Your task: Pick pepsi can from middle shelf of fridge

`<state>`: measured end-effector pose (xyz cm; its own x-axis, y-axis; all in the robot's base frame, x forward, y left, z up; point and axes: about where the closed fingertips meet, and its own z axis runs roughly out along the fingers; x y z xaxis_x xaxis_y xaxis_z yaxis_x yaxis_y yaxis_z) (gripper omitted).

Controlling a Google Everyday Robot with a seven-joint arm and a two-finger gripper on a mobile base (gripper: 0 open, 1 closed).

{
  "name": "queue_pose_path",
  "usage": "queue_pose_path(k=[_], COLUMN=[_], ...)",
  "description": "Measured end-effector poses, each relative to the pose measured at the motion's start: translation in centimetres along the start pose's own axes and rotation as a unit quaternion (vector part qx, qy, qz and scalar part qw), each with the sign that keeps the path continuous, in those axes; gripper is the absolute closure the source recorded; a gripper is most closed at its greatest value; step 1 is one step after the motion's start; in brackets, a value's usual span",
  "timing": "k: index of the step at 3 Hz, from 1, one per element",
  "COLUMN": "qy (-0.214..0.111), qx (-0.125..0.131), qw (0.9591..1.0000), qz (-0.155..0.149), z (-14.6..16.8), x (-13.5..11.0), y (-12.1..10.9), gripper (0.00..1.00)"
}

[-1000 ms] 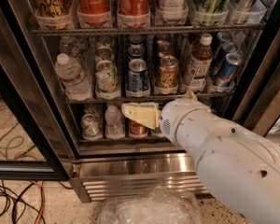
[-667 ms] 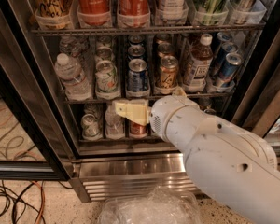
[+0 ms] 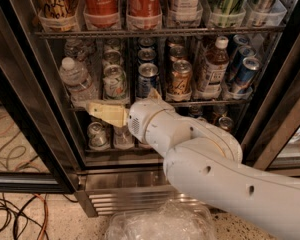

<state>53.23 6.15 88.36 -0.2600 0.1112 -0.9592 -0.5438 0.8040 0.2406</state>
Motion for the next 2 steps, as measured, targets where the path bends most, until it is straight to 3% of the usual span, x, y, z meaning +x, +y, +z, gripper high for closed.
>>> queue_pose_path(k=[1, 2], qy=[-0.010, -0.008], qx=[-0.009, 0.028], qw=[0.9998, 0.9970], qz=[-0.014, -0.072], z=[-1.9, -5.3], x=[0.5, -0.4], y=[1.3, 3.3], gripper=[0.00, 0.00])
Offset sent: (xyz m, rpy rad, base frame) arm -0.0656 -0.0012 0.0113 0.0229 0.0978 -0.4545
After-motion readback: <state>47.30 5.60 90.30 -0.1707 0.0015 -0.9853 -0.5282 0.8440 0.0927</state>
